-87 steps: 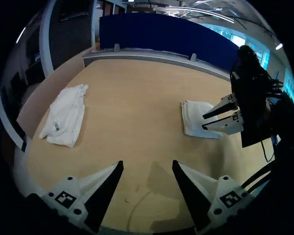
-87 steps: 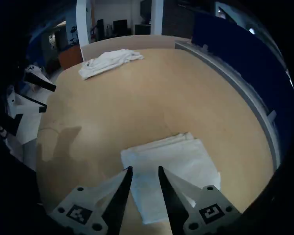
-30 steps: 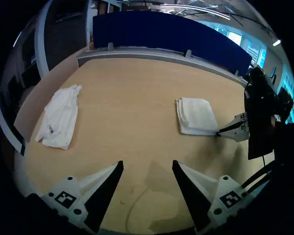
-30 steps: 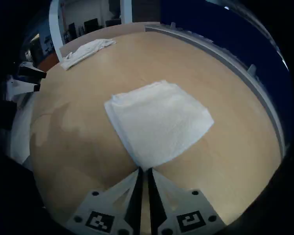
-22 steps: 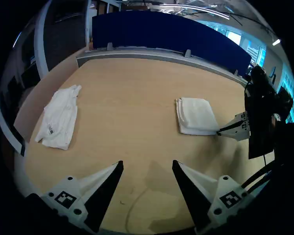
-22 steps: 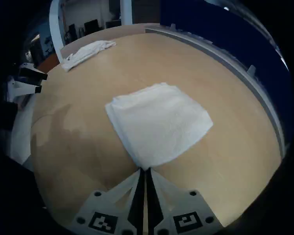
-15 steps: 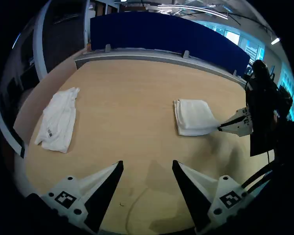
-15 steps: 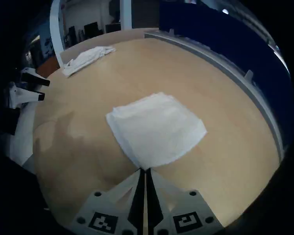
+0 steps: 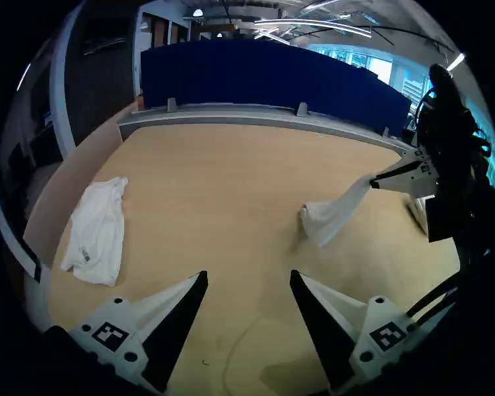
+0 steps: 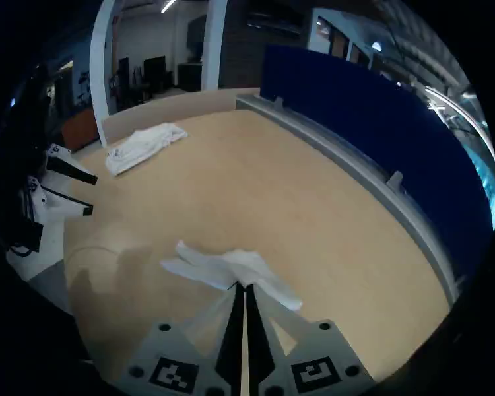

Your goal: Fold towel

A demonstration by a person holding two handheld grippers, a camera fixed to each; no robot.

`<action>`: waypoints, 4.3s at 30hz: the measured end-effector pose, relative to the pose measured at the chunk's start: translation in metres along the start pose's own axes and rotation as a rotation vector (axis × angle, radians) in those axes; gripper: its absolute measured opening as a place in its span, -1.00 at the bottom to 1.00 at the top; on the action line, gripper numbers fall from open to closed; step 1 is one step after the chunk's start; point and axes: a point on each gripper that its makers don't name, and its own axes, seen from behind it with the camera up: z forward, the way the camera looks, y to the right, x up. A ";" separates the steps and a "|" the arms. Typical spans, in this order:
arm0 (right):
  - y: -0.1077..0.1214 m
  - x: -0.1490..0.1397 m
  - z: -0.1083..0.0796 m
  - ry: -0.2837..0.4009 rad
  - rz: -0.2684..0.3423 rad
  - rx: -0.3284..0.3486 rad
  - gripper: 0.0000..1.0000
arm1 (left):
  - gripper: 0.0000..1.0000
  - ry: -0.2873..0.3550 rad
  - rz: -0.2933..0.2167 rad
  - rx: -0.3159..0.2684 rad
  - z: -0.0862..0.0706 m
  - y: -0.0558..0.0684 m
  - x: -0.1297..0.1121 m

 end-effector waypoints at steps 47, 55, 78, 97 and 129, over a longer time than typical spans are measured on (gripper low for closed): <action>0.198 -0.052 -0.124 -0.033 0.071 -0.195 -0.96 | 0.85 -0.010 0.068 -0.019 0.013 0.026 0.021; 0.242 -0.083 -0.149 -0.078 0.082 -0.241 -0.96 | 0.85 -0.021 0.084 -0.013 0.016 0.032 0.020; 0.330 -0.146 -0.227 -0.149 0.125 -0.365 -0.96 | 0.85 -0.032 0.118 -0.021 0.022 0.057 0.026; 0.323 -0.178 -0.259 -0.168 0.165 -0.391 -0.96 | 0.85 -0.031 0.143 -0.046 0.022 0.070 0.033; 0.274 -0.263 -0.283 -0.246 0.277 -0.429 -0.96 | 0.85 -0.027 0.173 -0.076 0.012 0.072 0.027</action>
